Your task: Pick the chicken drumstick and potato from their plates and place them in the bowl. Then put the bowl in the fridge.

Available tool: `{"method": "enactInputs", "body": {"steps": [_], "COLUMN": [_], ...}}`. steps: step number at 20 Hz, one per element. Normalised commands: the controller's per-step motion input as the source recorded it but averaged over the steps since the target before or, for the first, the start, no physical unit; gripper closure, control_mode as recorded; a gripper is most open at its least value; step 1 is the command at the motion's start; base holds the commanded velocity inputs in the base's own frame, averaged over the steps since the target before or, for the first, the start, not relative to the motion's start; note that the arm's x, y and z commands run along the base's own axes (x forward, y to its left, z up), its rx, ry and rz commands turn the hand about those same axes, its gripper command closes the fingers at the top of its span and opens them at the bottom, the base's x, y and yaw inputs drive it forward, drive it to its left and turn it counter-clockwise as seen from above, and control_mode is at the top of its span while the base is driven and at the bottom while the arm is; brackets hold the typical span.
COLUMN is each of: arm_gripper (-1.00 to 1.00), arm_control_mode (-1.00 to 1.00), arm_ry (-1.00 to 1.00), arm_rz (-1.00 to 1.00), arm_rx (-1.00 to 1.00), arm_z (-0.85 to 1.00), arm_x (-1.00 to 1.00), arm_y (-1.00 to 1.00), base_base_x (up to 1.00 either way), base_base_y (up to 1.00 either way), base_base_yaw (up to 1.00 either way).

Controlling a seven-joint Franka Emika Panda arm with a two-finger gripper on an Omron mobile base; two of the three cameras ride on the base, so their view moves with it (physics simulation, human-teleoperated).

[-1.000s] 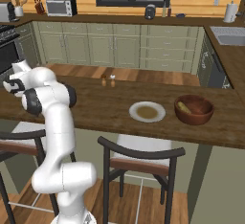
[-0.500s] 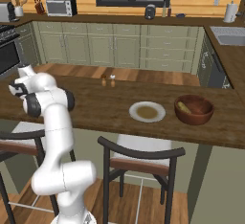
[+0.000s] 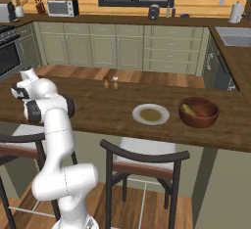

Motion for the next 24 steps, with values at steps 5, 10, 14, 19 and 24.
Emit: {"method": "enactInputs", "body": {"steps": [5, 10, 14, 19, 24], "arm_gripper": [1.00, 1.00, 1.00, 1.00, 1.00], "arm_control_mode": [-1.00, -1.00, -1.00, -1.00, -1.00], "arm_ry": [0.01, 0.00, 0.00, -0.01, -0.10], "arm_rz": [0.00, 0.00, 0.00, -0.04, -0.01], "arm_rx": [0.00, 0.00, 0.00, 0.01, 0.08], "arm_z": [-0.35, -0.15, -0.01, 0.06, 0.27], "arm_x": [0.00, 0.00, -0.11, -0.55, -0.86], "arm_y": [0.01, 0.00, 0.00, -0.31, -0.85], "base_base_x": [0.00, 0.00, 0.00, 0.00, 0.00], "base_base_y": [0.00, 0.00, 0.00, 0.00, 0.00], "base_base_yaw": [0.00, 0.00, 0.00, 0.00, 0.00]}}
